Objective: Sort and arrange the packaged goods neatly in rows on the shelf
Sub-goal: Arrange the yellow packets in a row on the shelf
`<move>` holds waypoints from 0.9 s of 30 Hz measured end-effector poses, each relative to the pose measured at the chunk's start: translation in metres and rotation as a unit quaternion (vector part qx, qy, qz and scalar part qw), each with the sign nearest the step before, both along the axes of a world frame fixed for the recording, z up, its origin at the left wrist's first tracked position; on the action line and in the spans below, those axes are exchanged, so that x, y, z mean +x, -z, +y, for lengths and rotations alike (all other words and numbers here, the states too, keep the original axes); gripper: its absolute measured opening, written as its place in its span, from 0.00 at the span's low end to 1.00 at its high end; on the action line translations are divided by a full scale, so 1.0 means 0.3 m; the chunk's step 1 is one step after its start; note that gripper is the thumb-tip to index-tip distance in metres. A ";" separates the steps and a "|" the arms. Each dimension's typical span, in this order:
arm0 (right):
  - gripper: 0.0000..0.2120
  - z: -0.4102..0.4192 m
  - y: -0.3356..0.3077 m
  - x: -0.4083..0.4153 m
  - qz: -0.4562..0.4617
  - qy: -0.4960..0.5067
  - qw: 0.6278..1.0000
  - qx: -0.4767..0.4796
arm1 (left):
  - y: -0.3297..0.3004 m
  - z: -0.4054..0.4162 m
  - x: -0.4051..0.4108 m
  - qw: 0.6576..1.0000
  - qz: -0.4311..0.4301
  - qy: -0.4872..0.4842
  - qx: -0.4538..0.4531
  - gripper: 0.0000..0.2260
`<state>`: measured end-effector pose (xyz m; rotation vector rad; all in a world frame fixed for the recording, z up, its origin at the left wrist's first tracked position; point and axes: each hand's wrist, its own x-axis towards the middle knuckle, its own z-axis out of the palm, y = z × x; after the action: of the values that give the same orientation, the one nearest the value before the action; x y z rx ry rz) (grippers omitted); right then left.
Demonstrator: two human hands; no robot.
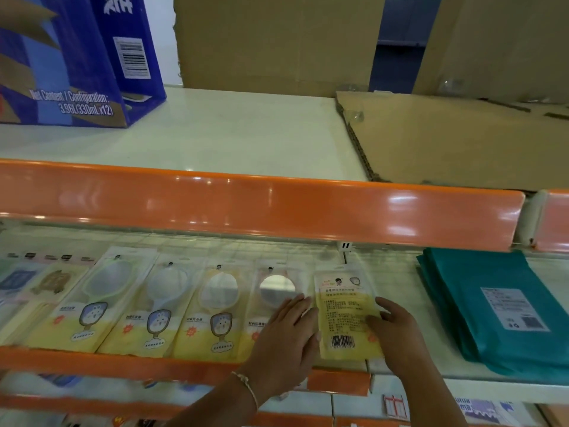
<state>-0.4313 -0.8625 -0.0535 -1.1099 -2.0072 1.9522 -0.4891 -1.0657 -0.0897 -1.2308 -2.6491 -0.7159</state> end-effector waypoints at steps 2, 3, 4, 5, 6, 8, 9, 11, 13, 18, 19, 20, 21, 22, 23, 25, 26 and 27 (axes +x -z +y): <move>0.16 0.021 -0.013 0.021 0.062 0.040 0.991 -0.113 | -0.039 0.040 0.020 0.998 -0.057 -0.010 0.036 0.21; 0.15 0.030 -0.022 0.033 0.084 0.046 0.987 -0.131 | -0.066 0.060 0.030 0.994 -0.090 -0.018 0.064 0.19; 0.16 0.037 -0.031 0.043 0.103 0.047 0.985 -0.126 | -0.091 0.081 0.039 0.988 -0.120 -0.028 0.089 0.17; 0.16 0.041 -0.041 0.055 0.121 0.037 0.987 -0.097 | -0.115 0.103 0.046 0.981 -0.155 -0.038 0.106 0.17; 0.17 0.046 -0.045 0.064 0.134 0.021 0.990 -0.047 | -0.143 0.123 0.050 0.972 -0.198 -0.054 0.116 0.17; 0.16 0.045 -0.052 0.077 0.148 -0.026 0.984 0.095 | -0.188 0.157 0.048 0.933 -0.315 -0.083 0.155 0.16; 0.16 0.041 -0.050 0.080 0.158 -0.051 0.971 0.173 | -0.208 0.174 0.043 0.899 -0.391 -0.083 0.182 0.15; 0.17 0.012 -0.058 0.076 0.197 -0.094 0.921 0.322 | -0.242 0.200 0.026 0.810 -0.526 -0.077 0.247 0.14; 0.18 -0.040 -0.069 0.061 0.248 -0.150 0.851 0.438 | -0.276 0.202 0.004 0.707 -0.618 -0.083 0.334 0.16; 0.24 -0.200 -0.065 0.028 0.245 -0.232 0.794 0.505 | -0.276 0.135 -0.041 0.624 -0.628 -0.181 0.428 0.15; 0.24 -0.229 -0.064 0.026 0.258 -0.240 0.791 0.500 | -0.265 0.112 -0.046 0.620 -0.624 -0.193 0.434 0.14; 0.22 -0.257 -0.067 0.024 0.275 -0.252 0.789 0.488 | -0.258 0.087 -0.051 0.615 -0.620 -0.201 0.444 0.14; 0.21 -0.282 -0.074 0.024 0.284 -0.270 0.792 0.468 | -0.253 0.061 -0.055 0.610 -0.617 -0.205 0.453 0.14; 0.19 -0.304 -0.082 0.023 0.284 -0.283 0.800 0.446 | -0.254 0.034 -0.062 0.607 -0.614 -0.211 0.458 0.13; 0.18 -0.324 -0.090 0.024 0.277 -0.288 0.815 0.419 | -0.257 0.002 -0.071 0.601 -0.613 -0.218 0.465 0.13; 0.12 -0.357 -0.112 0.031 0.276 -0.237 0.858 0.363 | -0.255 -0.067 -0.099 0.585 -0.616 -0.219 0.479 0.13; 0.08 -0.369 -0.131 0.031 0.274 -0.181 0.881 0.341 | -0.251 -0.106 -0.115 0.581 -0.617 -0.214 0.486 0.14; 0.04 -0.380 -0.153 0.024 0.252 -0.118 0.908 0.315 | -0.248 -0.147 -0.127 0.577 -0.622 -0.205 0.488 0.15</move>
<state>-0.4240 -0.9765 -0.0077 -0.1947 -2.2532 1.2911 -0.5271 -1.1097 -0.0153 0.4743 -1.9610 -3.0640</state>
